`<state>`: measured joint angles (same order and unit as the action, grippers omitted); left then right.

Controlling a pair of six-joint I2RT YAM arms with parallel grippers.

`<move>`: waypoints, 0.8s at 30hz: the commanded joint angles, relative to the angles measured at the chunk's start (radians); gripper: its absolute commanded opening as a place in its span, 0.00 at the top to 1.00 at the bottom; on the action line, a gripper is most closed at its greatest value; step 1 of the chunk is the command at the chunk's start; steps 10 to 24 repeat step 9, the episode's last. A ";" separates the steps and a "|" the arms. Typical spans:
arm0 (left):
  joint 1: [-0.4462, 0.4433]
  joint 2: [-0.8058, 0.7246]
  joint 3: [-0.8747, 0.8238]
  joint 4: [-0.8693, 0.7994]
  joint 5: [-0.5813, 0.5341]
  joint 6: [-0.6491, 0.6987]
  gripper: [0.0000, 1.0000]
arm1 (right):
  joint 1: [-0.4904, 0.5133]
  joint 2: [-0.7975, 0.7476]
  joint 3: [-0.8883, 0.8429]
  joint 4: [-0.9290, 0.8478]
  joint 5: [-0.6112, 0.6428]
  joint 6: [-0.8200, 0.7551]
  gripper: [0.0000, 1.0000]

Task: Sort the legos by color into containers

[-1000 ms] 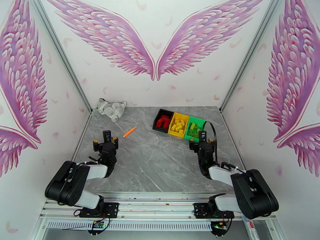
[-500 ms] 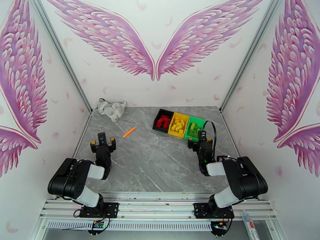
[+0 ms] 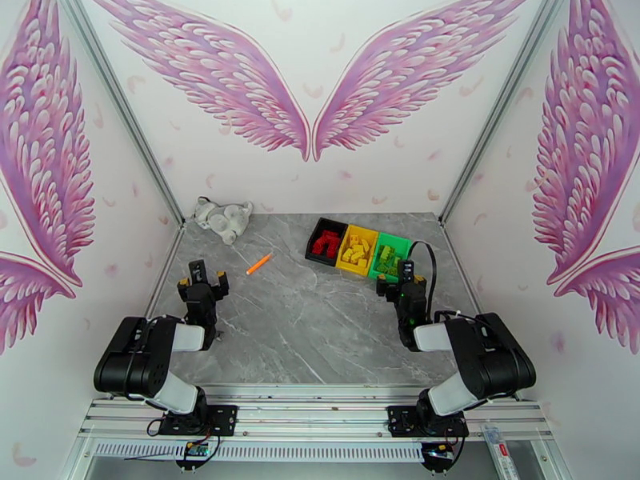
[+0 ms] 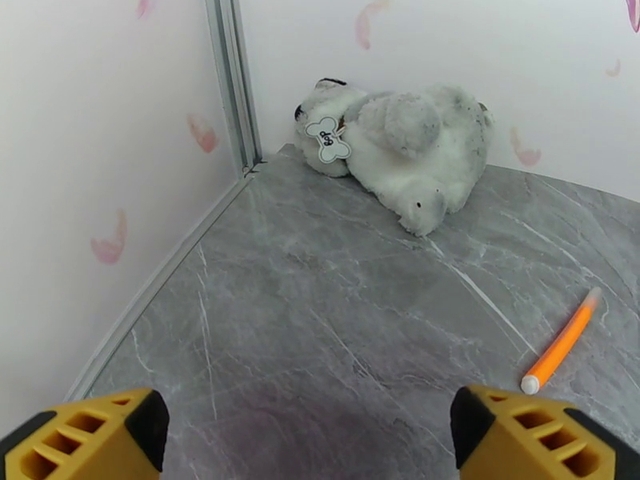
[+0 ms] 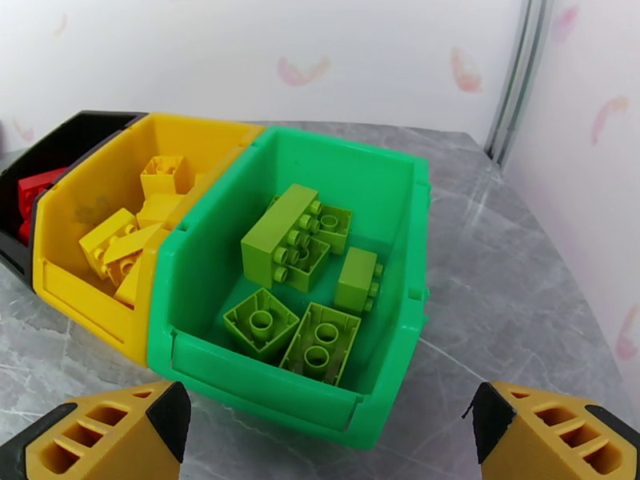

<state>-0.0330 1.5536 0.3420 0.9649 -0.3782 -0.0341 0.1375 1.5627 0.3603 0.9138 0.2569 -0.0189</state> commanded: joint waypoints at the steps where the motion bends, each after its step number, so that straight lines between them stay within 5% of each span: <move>1: -0.001 -0.018 0.015 -0.025 0.014 -0.009 0.01 | -0.004 -0.005 0.018 0.001 -0.015 0.015 0.01; 7: -0.003 -0.018 0.015 -0.025 0.013 -0.007 0.01 | -0.036 -0.009 0.041 -0.050 -0.177 0.000 0.01; 24: -0.005 -0.018 0.016 -0.025 0.011 -0.003 0.01 | -0.036 -0.011 0.036 -0.040 -0.176 -0.004 0.01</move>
